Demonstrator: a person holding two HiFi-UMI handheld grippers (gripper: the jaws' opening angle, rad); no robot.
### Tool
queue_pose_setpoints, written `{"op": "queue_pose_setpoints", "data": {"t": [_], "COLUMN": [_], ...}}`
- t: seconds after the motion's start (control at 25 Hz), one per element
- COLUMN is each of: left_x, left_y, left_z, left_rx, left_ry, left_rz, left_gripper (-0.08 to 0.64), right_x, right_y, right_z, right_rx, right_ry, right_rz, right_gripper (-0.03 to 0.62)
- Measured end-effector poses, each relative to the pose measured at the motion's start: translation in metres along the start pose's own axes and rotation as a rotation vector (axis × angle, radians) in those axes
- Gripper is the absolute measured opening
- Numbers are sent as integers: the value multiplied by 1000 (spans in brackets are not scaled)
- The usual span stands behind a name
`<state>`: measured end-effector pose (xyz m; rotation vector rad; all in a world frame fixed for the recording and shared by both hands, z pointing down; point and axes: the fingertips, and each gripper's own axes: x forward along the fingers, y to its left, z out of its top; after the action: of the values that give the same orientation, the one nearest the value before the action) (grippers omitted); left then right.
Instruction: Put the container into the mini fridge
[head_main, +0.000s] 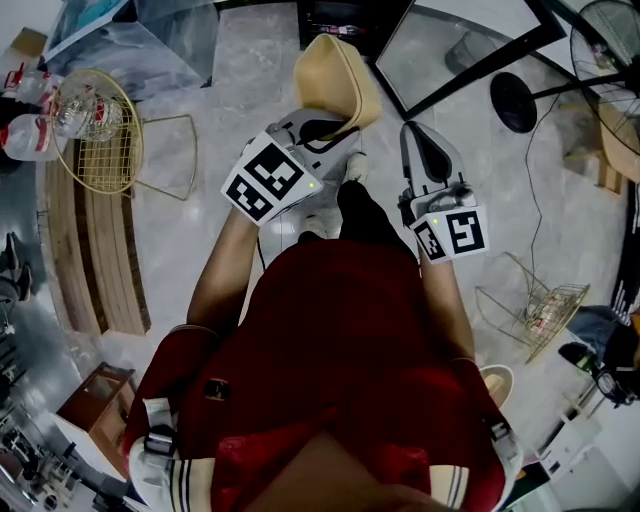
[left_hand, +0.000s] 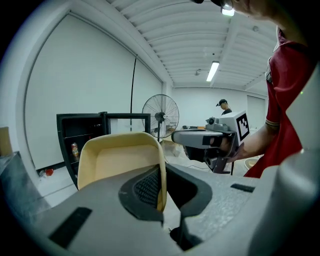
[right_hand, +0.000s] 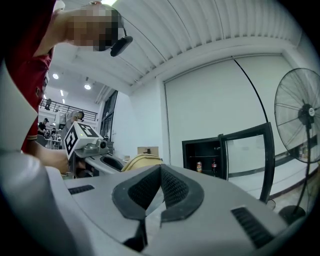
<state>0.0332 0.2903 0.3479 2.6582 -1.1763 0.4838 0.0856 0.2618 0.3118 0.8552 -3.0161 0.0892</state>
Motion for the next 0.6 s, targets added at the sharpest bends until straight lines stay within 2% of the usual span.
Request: {"op": "queue_pose_setpoints", "data": {"t": [0.36, 0.6], "left_x": [48, 100], "left_y": [67, 119], "left_z": [-1, 4], "left_rx": [73, 111], "left_ry": [111, 194], "left_rz": [25, 18], "left_gripper": [20, 20], "right_x": [65, 111], "right_y": [-65, -124], "right_z": [-11, -13], "right_rx": [6, 17], "right_ry": [-23, -23], "right_rz": [8, 25], "right_gripper": [-1, -2]}}
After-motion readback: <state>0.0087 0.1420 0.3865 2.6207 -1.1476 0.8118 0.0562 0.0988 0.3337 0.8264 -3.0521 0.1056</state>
